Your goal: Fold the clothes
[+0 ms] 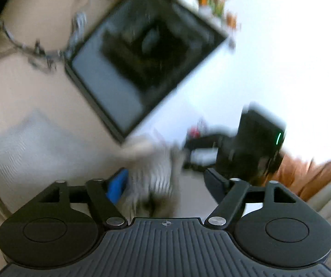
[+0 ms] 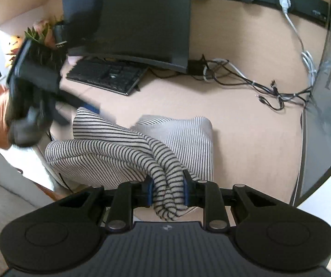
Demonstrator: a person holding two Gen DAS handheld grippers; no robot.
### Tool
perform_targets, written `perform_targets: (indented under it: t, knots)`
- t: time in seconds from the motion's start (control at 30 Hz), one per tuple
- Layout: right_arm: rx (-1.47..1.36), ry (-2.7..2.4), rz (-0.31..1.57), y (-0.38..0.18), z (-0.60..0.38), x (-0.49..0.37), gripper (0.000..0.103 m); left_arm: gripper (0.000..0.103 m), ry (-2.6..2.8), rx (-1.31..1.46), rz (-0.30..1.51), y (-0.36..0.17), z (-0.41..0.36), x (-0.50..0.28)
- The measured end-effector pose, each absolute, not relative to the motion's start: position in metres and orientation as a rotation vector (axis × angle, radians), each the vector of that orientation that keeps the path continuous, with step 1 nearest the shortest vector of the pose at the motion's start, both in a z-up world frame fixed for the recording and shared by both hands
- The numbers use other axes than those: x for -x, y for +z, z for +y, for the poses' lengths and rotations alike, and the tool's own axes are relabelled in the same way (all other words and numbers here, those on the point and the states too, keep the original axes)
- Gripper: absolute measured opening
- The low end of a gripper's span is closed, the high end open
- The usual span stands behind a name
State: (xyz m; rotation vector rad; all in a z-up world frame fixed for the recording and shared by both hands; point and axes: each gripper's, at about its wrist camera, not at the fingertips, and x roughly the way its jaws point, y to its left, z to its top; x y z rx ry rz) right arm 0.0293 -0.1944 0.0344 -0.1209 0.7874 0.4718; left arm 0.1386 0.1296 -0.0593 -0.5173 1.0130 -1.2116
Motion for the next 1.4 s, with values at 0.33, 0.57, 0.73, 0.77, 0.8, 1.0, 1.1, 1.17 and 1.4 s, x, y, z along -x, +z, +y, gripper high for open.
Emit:
perform_targets:
  t: [0.33, 0.57, 0.73, 0.77, 0.8, 1.0, 1.1, 1.17, 1.4]
  knots:
    - [0.113, 0.477, 0.725, 0.045, -0.2, -0.056, 0.021, 0.052, -1.03, 0.702, 1.155, -0.118, 0.136, -0.19]
    - [0.138, 0.53, 0.671, 0.051, -0.191, -0.132, 0.021, 0.005, -0.901, 0.909, 1.282, -0.17, 0.151, -0.199]
    - [0.191, 0.599, 0.702, 0.022, -0.16, -0.209, 0.021, 0.004, -0.861, 0.936, 1.252, -0.17, 0.151, -0.193]
    - [0.21, 0.603, 0.724, 0.012, -0.155, -0.223, 0.021, 0.004, -0.851, 0.94, 1.245, -0.17, 0.151, -0.191]
    - [0.226, 0.599, 0.761, 0.001, -0.151, -0.236, 0.021, 0.004, -0.835, 0.941, 1.234, -0.168, 0.153, -0.189]
    - [0.201, 0.594, 0.871, -0.042, -0.152, -0.272, 0.022, 0.055, -0.706, 0.829, 1.052, -0.12, 0.193, -0.164]
    - [0.166, 0.604, 0.864, -0.044, -0.156, -0.271, 0.022, 0.072, -0.601, 0.751, 0.959, -0.087, 0.221, -0.156]
    - [0.151, 0.608, 0.854, -0.045, -0.159, -0.269, 0.022, 0.075, -0.57, 0.719, 0.896, -0.065, 0.23, -0.15]
    - [0.107, 0.609, 0.791, -0.031, -0.171, -0.25, 0.021, 0.096, -0.66, 0.584, 0.775, -0.012, 0.178, -0.16]
